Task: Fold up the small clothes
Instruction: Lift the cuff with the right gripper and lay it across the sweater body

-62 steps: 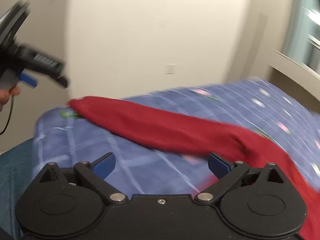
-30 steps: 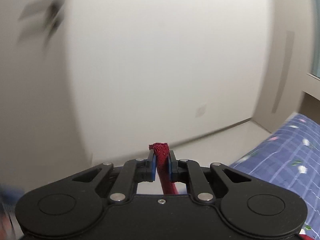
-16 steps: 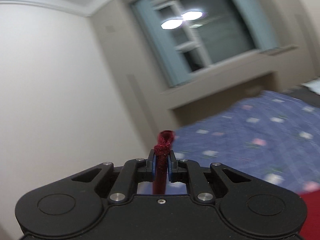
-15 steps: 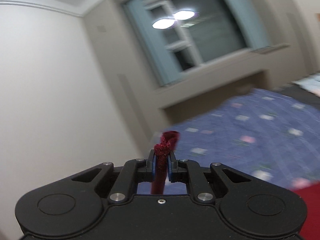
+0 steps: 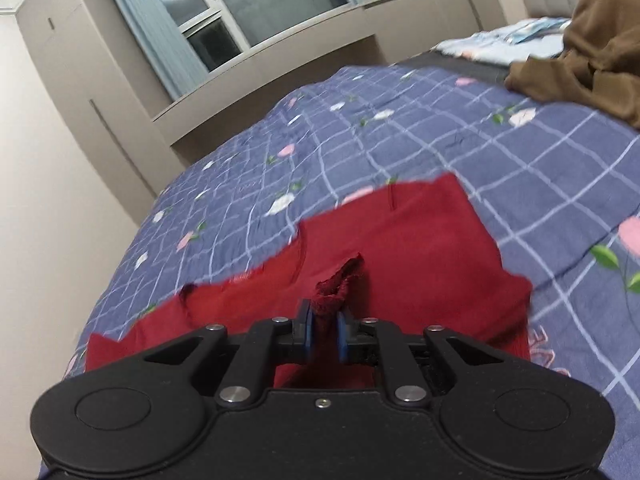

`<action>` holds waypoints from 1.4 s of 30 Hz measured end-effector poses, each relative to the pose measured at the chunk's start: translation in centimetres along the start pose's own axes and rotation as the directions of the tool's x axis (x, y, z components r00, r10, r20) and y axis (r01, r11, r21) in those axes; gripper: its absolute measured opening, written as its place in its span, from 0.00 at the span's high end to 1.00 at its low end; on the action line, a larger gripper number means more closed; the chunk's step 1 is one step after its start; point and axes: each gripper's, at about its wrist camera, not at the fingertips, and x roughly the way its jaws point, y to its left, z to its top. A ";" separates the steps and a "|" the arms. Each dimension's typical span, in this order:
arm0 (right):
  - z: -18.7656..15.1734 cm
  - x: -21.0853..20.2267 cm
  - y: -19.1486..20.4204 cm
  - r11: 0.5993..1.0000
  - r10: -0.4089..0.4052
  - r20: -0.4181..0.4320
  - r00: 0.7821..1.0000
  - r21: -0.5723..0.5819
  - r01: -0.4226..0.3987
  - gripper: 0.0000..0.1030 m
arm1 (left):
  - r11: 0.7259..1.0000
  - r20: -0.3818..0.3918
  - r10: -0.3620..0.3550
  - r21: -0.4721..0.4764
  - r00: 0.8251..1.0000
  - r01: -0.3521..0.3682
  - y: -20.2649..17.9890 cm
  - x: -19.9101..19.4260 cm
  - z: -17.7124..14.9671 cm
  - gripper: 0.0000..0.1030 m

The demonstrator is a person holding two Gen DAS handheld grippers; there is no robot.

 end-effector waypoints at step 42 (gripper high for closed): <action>1.8 1.3 -1.9 0.990 -0.053 -0.012 0.999 -0.133 0.051 0.72 | 0.918 -0.125 -0.315 0.210 0.941 0.336 -17.4 15.8 8.0 0.44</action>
